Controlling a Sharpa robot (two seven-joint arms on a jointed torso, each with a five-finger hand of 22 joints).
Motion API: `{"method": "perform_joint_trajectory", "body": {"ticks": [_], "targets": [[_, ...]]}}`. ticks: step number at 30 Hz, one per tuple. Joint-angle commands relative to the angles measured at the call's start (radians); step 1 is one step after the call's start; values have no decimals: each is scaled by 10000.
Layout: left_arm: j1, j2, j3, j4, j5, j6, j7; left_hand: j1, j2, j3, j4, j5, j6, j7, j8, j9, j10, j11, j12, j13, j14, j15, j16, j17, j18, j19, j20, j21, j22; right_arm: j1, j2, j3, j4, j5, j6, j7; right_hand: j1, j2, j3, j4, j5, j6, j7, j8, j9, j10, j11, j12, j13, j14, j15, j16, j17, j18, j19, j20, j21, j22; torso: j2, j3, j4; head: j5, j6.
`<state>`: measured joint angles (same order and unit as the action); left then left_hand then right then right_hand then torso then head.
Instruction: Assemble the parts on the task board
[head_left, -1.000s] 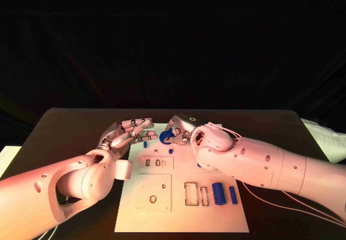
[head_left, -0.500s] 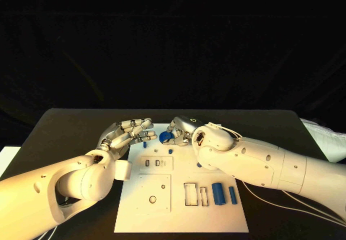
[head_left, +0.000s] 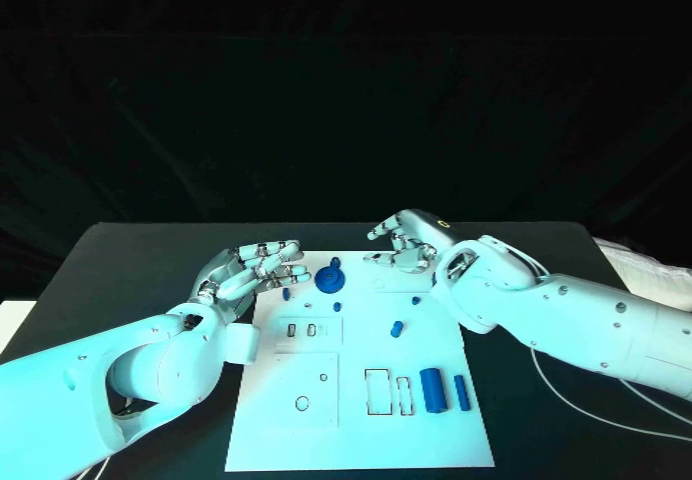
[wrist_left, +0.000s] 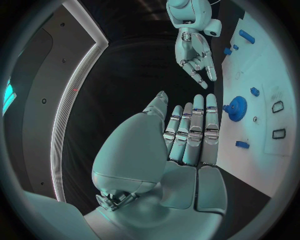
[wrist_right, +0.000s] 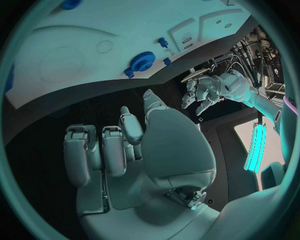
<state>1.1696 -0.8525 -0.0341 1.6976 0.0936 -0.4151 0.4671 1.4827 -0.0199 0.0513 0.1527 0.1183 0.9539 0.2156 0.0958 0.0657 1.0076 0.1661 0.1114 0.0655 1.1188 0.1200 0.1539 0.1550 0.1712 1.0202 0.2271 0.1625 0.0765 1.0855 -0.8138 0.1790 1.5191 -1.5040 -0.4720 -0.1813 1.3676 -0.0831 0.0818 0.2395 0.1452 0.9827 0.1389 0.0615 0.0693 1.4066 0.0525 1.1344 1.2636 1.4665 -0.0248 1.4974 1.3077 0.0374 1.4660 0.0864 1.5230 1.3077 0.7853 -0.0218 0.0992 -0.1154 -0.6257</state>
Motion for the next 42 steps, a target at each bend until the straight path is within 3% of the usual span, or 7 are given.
{"method": "perform_joint_trajectory", "body": {"ticks": [1, 5, 13, 21, 26, 33, 42], "targets": [[9, 27, 6, -22, 13, 220, 45, 47, 83, 16, -56, -53, 64, 10, -46, -14, 49, 22, -39, -14, 52, -14, -50, 12, 114, 57, -1, -42, -9, -24, -457, 32, 59, 1576, 215, 1765, 273, 64, 56, -193, 11, 116, 3, 54, 7, 129, -33, 137, 72, 747, 21, 90, 1057, -159, 480, 10, 100, 1692, -61, 21, -133, -19, 11], [3, 25, 5, -65, 13, 235, 55, 47, 90, 13, -65, -54, 59, 10, -56, -15, 40, 24, -51, -15, 53, -12, -61, 16, 114, 60, 0, -52, -14, -250, -1212, 69, 61, 1927, 704, 2491, 599, -38, 44, -505, 48, 144, 2, 39, 0, 125, -42, 117, 78, 759, 14, 121, 1128, -186, 556, -3, 150, 1811, -69, 72, -266, 60, 15], [-6, 56, 3, -168, 13, 268, 59, 47, 90, 13, -65, -54, 59, 10, -56, -15, 40, 24, -51, -15, 53, -12, -61, 16, 114, 60, 0, -52, -14, -649, -1918, 84, -183, 2050, 1093, 2815, 773, -164, -9, -710, 65, 146, -1, 29, -7, 97, -46, 39, 40, 754, 11, 118, 1123, -191, 572, -6, 160, 1836, -83, 124, -350, 31, 4], [-20, 86, 2, -230, 13, 297, 56, 47, 90, 13, -65, -54, 59, 10, -56, -15, 40, 24, -51, -15, 53, -12, -61, 16, 114, 60, 0, -52, -14, -873, -1969, 86, -723, 2013, 1140, 2776, 794, -184, -21, -739, 66, 136, 0, 24, -10, 87, -45, 14, 26, 753, 11, 116, 1121, -191, 570, -6, 158, 1833, -75, 129, -331, 2, 18], [-25, 96, 2, -259, 13, 306, 54, 47, 90, 13, -65, -54, 59, 10, -56, -15, 40, 24, -51, -15, 53, -12, -61, 16, 114, 60, 0, -52, -14, -911, -1862, 86, -979, 1937, 1107, 2636, 800, -185, -22, -745, 67, 133, 0, 23, -11, 87, -45, 16, 28, 754, 11, 118, 1126, -191, 570, -6, 158, 1833, -68, 103, -331, -12, 2], [-29, 125, 1, -282, 13, 332, 36, 47, 90, 13, -65, -54, 59, 10, -56, -15, 40, 24, -51, -15, 53, -12, -61, 16, 114, 60, 0, -52, -14, -931, -1633, 86, -1251, 1846, 1209, 2386, 787, -182, -32, -745, 68, 132, 2, 23, -11, 85, -42, 8, 25, 752, 13, 114, 1118, -188, 565, -6, 154, 1824, -77, 107, -314, 2, -38], [-32, 149, 1, -302, 13, 351, 23, 44, 102, 9, -78, -55, 62, 5, -67, -14, 40, 23, -62, -15, 55, -11, -76, 23, 113, 65, 1, -67, -21, -966, -1418, 86, -1418, 1806, 1152, 2337, 1042, 207, 255, -965, -357, 341, 0, 69, 7, 132, -58, 68, 89, 759, 2, 133, 1176, -190, 569, -15, 155, 1833, -92, 93, -323, 22, -80]]}}
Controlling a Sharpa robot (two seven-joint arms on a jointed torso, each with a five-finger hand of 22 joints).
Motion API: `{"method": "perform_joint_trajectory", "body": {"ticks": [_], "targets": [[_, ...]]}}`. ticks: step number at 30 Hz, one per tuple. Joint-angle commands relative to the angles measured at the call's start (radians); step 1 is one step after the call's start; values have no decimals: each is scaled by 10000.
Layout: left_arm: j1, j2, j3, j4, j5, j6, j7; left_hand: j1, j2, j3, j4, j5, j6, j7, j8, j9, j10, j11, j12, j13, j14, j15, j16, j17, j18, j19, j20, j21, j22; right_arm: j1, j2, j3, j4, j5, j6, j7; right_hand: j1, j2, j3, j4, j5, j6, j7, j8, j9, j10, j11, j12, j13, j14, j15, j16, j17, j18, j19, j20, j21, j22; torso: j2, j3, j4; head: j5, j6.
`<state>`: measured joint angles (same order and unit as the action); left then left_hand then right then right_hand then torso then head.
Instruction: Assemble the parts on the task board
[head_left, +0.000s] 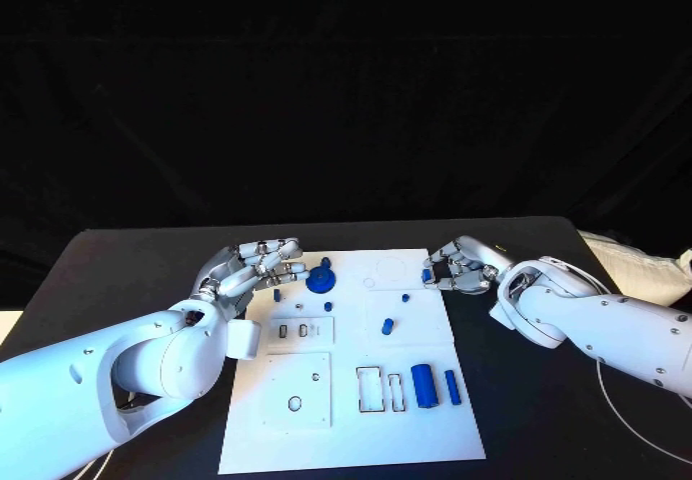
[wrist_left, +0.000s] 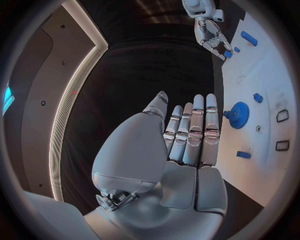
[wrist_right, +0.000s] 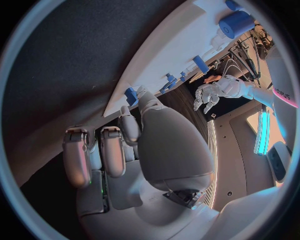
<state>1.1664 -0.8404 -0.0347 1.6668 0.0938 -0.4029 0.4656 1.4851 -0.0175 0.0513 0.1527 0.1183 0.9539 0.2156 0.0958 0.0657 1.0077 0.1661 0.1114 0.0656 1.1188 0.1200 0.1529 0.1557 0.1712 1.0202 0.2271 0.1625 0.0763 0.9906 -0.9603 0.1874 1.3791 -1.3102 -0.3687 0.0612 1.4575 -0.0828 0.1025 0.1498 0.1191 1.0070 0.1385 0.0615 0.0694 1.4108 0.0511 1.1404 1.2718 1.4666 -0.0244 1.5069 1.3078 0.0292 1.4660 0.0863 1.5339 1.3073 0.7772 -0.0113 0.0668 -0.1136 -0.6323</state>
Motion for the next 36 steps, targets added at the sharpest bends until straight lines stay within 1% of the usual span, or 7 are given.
{"method": "perform_joint_trajectory", "body": {"ticks": [1, 10, 18, 26, 32, 34, 36], "targets": [[0, 32, 7, 3, 11, 232, 36, 19, 78, 9, -78, -55, 62, 5, -67, -14, 40, 23, -62, -16, 55, -11, -66, 16, 113, 66, 1, -67, -19, -18, 61, 2, -23, -134, 117, -91, 178, 241, 91, -100, -119, 129, 0, 74, 8, 94, -48, 13, 14, 760, -5, 41, 1181, -109, 572, -16, 47, 1841, -13, -11, 4, 0, -26], [-1, 39, 6, 1, 11, 247, 19, 19, 78, 9, -78, -55, 62, 5, -67, -14, 40, 23, -62, -16, 55, -11, -66, 16, 113, 66, 1, -67, -19, -21, 136, 3, -53, -148, 138, -79, 453, 480, 499, -403, -287, 582, -96, 180, 47, 105, -125, 30, 51, 766, -61, 53, 1222, -110, 575, -54, 48, 1848, -13, -12, -5, 7, -65], [-2, 34, 6, 6, 11, 254, 7, 19, 78, 9, -78, -55, 62, 5, -67, -14, 40, 23, -62, -16, 55, -11, -66, 16, 113, 66, 1, -67, -19, -22, 177, 3, -79, -194, 213, -98, 441, 535, 695, -540, -317, 943, -197, 243, 65, 109, -206, 26, 68, 767, -128, 53, 1233, -109, 574, -113, 47, 1848, -16, -15, -2, -5, -84], [-2, 33, 6, 5, 11, 250, 4, 19, 78, 9, -78, -55, 62, 5, -67, -14, 40, 23, -62, -16, 55, -11, -66, 16, 113, 66, 1, -67, -19, -23, 194, 3, -93, -265, 205, -163, 415, 623, 890, -678, -336, 1331, -325, 347, 98, 116, -305, 18, 83, 772, -208, 58, 1258, -109, 576, -181, 46, 1851, -22, -7, -3, -6, -114], [-2, 34, 6, 9, 11, 249, 2, 19, 78, 9, -78, -55, 62, 5, -67, -14, 40, 23, -62, -16, 55, -11, -66, 16, 113, 66, 1, -67, -19, -22, 232, 4, -30, -266, -34, -211, 241, 679, 978, -711, -330, 1588, -429, 429, 124, 137, -387, 22, 101, 776, -281, 62, 1276, -108, 573, -249, 42, 1847, -24, -5, 0, -5, -119], [-2, 30, 6, 5, 11, 245, 1, 19, 78, 9, -78, -55, 62, 5, -67, -14, 40, 23, -62, -16, 55, -11, -66, 16, 113, 66, 1, -67, -19, -20, 242, 19, 55, -260, -249, -349, 44, 680, 958, -628, -191, 1589, -445, 408, 114, 147, -401, 20, 106, 777, -294, 61, 1279, -107, 569, -270, 38, 1839, -27, -4, -1, 18, -109], [-1, 21, 6, -4, 11, 234, -2, 11, 81, -1, -89, -56, 58, 9, -80, -14, 34, 25, -75, -17, 56, -9, -82, 23, 113, 70, 3, -82, -26, -12, 244, 85, 190, -257, -419, -574, -196, 669, 934, -516, 33, 1590, -462, 384, 104, 160, -415, 17, 111, 778, -308, 59, 1281, -103, 561, -289, 32, 1825, -36, -1, 7, 21, -124]]}}
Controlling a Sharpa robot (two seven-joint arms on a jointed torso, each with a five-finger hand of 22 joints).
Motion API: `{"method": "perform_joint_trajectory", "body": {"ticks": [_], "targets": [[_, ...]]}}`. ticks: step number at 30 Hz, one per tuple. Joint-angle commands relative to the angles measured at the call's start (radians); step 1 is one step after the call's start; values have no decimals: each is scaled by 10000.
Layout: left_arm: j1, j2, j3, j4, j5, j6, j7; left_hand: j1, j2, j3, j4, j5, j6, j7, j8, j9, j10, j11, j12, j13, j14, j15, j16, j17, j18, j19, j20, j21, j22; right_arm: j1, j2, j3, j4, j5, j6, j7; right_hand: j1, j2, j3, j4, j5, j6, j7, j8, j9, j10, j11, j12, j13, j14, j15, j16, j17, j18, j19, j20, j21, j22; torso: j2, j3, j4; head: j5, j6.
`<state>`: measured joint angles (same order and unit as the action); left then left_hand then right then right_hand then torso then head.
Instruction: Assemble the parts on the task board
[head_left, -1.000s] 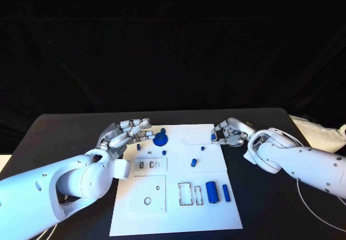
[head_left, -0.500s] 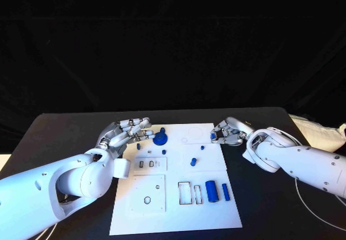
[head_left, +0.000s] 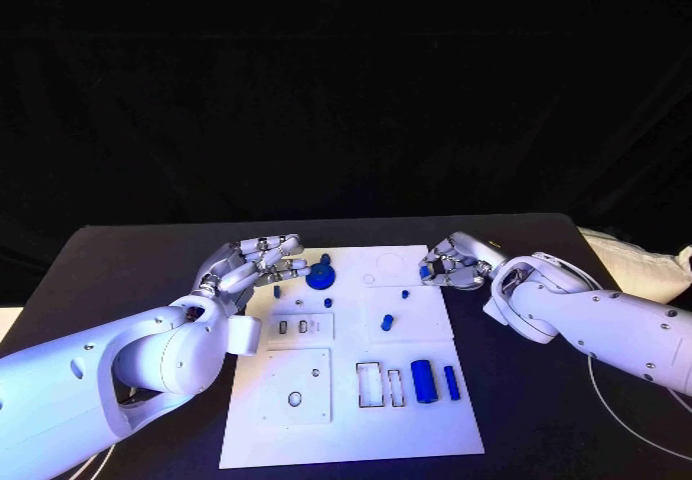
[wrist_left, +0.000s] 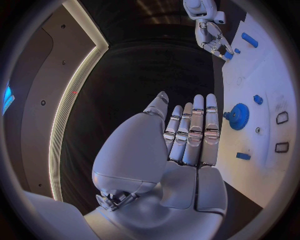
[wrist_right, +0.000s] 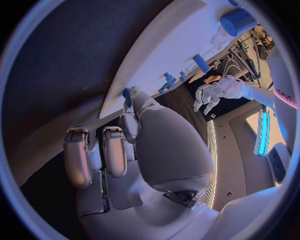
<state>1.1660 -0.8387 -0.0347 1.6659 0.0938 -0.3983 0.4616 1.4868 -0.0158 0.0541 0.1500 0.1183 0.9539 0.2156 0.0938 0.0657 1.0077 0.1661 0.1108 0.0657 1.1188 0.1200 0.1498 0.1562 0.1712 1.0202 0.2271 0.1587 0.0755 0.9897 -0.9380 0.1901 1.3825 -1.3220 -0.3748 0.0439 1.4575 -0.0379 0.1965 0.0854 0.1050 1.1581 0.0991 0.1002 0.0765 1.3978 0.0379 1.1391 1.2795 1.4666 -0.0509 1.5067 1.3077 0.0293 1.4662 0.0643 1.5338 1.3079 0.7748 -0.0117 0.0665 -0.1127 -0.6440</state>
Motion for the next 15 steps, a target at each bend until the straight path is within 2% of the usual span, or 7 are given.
{"method": "perform_joint_trajectory", "body": {"ticks": [1, 6, 11, 15], "targets": [[3, -1, 7, 0, 10, 183, 37, -2, 64, -29, -66, -56, 58, 9, -62, -14, 33, 26, -70, -17, 56, -9, -54, 19, 113, 71, 2, -46, -19, 9, 14, 91, 245, -137, -442, -535, -288, 208, -18, 170, 237, 85, -75, -10, 32, 294, -289, 29, 35, 776, -49, 59, 1277, -104, 559, -75, 32, 1819, -12, -1, 20, 10, -6], [3, -19, 6, -20, 10, 168, 44, 5, 64, -29, -78, -55, 56, 9, -66, -14, 31, 26, -75, -18, 56, -9, -59, 21, 113, 72, 2, -51, -21, 102, -8, 191, 867, -150, -680, -1263, -384, 256, 22, 214, 321, 95, -94, -26, 30, 294, -305, 0, 24, 773, -66, 48, 1259, -100, 550, -90, 25, 1803, -50, -42, 44, 25, -26], [3, -48, 6, -51, 10, 160, 59, 15, 66, -27, -91, -54, 55, 7, -72, -14, 28, 26, -81, -18, 57, -9, -66, 23, 113, 75, 2, -57, -24, 152, 152, 219, 1556, -379, -638, -1902, -382, 295, 101, 188, 375, 52, -86, -68, 18, 238, -307, -152, -67, 754, -75, 5, 1168, -96, 540, -103, 16, 1784, -88, -55, 51, 95, -69], [3, -69, 6, -102, 10, 158, 82, 23, 69, -25, -100, -52, 55, 6, -75, -14, 27, 25, -84, -18, 57, -9, -70, 25, 113, 76, 2, -61, -25, 156, 474, 223, 2071, -665, -563, -2460, -409, 321, 160, 184, 439, 21, -72, -103, 10, 211, -297, -222, -103, 745, -70, -17, 1128, -91, 526, -106, 5, 1761, -130, -91, 82, 152, -139]]}}
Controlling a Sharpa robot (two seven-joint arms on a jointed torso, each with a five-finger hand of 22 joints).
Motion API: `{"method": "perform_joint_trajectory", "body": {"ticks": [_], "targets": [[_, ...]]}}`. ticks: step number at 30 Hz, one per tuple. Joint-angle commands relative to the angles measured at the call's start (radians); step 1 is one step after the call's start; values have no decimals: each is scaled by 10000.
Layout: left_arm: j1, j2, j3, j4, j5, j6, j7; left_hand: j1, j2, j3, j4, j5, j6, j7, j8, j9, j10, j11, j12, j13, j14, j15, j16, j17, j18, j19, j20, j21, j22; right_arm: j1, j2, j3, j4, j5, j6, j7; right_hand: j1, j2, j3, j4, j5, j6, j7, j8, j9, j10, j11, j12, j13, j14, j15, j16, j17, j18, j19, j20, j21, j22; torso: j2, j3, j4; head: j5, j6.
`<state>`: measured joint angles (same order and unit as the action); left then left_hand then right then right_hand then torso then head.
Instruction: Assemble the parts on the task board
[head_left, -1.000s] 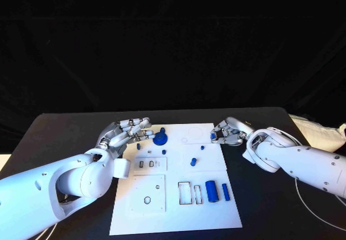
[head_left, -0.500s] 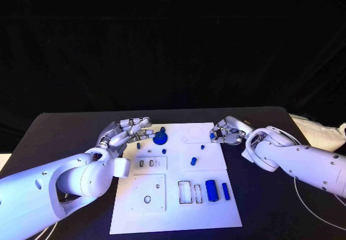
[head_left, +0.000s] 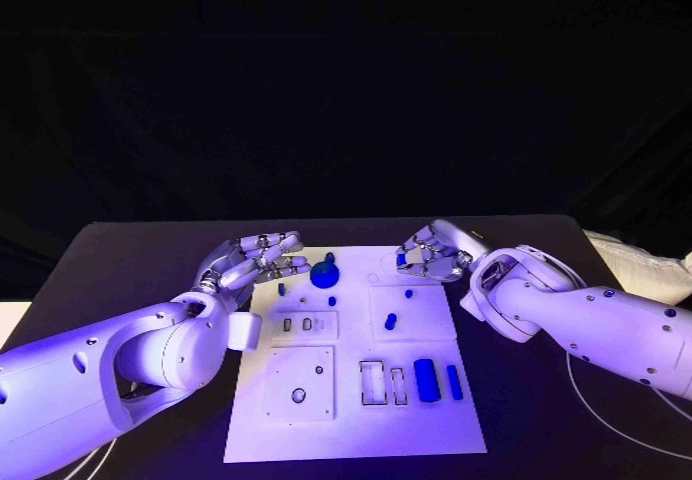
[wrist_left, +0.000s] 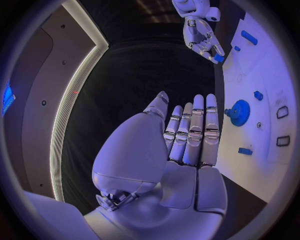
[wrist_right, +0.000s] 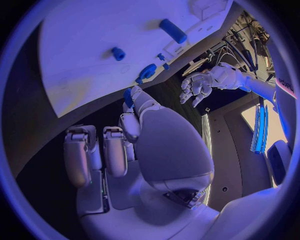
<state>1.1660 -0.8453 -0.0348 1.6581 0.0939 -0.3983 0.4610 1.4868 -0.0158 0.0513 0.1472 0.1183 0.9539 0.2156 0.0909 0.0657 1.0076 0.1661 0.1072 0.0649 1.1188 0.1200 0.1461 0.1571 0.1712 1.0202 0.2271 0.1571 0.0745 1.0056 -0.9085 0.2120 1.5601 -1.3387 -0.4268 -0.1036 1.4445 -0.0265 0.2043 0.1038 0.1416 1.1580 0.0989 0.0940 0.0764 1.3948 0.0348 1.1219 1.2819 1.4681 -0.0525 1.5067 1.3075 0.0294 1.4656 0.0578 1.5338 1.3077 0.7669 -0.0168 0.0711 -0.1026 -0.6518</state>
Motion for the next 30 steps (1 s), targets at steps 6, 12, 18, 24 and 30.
{"method": "perform_joint_trajectory", "body": {"ticks": [6, 12, 18, 24, 30], "targets": [[3, -31, 6, -185, 29, 165, 134, 33, 76, 7, -85, -51, 56, 4, -49, -14, 27, 24, -52, -10, 59, -10, -39, 19, 114, 79, 2, -50, -18, -60, 853, -48, 727, -834, 250, -1670, -320, 218, 150, -11, 210, 2, -58, -74, 4, 218, -257, -116, -160, 719, -48, -45, 1079, -82, 507, -40, -15, 1722, -145, -129, 116, 173, -223], [5, -41, 8, -415, 77, 148, 188, 45, 85, 13, -101, -49, 62, 0, -52, -12, 31, 22, -55, -9, 62, -11, -46, 22, 114, 84, 1, -57, -21, -132, 1521, -288, 809, -1331, 633, -2155, -342, 218, 167, -10, 243, -7, -52, -86, 2, 205, -251, -153, -182, 711, -46, -64, 1039, -76, 491, -39, -27, 1694, -209, -213, 162, 310, -342], [8, -38, 8, -495, 146, 152, 202, 45, 85, 13, -101, -49, 62, 0, -52, -12, 31, 22, -55, -9, 62, -11, -46, 22, 114, 84, 1, -57, -21, -331, 2062, -533, 636, -1718, 917, -2544, -422, 159, 163, 1, 272, -17, -40, -106, -1, 186, -240, -201, -207, 700, -38, -93, 982, -66, 465, -35, -47, 1651, -239, -297, 234, 296, -432], [10, -18, 9, -501, 160, 163, 200, 52, 93, 17, -111, -49, 67, -2, -53, -11, 36, 20, -57, -8, 66, -13, -51, 26, 115, 88, 0, -62, -23, -491, 2381, -659, 500, -1931, 1048, -2746, -459, 125, 163, 0, 302, -16, -37, -113, -1, 174, -239, -230, -222, 692, -36, -113, 943, -58, 445, -32, -63, 1617, -232, -296, 250, 345, -467], [11, 10, 9, -486, 164, 184, 194, 52, 93, 17, -111, -49, 67, -2, -53, -11, 36, 20, -57, -8, 66, -13, -51, 26, 115, 88, 0, -62, -23, -608, 2584, -714, 393, -2019, 1105, -2893, -504, 91, 167, 4, 347, -14, -36, -121, -1, 166, -237, -250, -231, 687, -34, -128, 918, -52, 430, -30, -75, 1592, -222, -283, 224, 406, -494]]}}
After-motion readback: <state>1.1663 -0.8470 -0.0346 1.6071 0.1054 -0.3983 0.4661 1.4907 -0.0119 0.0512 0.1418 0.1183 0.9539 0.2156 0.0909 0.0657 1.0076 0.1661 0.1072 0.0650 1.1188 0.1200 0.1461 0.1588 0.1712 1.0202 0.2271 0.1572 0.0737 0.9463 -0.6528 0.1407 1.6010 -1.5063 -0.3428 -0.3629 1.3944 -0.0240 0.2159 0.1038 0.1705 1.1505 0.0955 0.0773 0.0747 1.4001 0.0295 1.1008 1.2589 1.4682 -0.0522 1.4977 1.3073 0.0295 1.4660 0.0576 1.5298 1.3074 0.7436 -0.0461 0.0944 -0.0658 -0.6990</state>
